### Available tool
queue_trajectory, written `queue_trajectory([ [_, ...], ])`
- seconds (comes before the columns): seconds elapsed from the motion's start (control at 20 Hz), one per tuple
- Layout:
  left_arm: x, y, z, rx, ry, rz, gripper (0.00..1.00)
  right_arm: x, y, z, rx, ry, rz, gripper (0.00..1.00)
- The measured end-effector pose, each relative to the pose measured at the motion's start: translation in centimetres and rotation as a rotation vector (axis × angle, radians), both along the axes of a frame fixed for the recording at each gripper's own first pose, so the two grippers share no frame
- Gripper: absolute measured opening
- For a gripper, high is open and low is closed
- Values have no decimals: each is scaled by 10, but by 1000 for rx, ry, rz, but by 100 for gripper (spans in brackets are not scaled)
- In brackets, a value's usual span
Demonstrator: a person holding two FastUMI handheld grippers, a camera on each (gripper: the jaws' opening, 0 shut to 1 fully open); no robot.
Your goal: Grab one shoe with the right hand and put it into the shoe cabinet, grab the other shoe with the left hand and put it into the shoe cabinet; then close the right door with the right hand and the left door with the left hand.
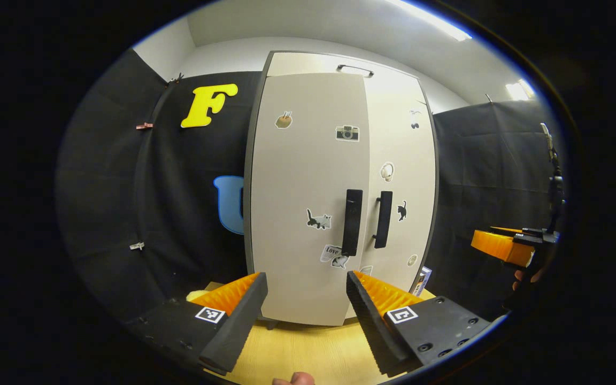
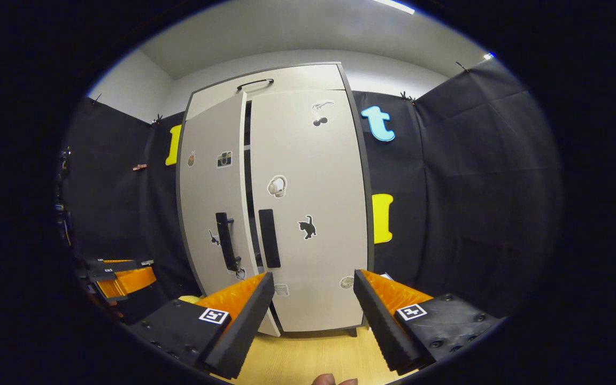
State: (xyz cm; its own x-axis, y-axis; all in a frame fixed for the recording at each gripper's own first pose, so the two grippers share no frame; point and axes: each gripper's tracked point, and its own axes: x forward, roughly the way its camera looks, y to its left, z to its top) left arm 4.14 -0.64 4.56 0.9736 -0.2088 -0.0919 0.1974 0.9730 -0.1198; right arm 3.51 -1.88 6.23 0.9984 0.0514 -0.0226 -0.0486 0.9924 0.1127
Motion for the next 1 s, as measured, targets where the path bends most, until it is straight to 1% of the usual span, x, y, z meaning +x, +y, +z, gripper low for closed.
queue_trajectory([
  [0.45,-8,5,5,0,-12,-1,94,-8,12,1,-33,-6,19,98],
  [1.0,-8,-1,6,-5,-18,-15,94,-11,11,-2,-34,-3,23,98],
])
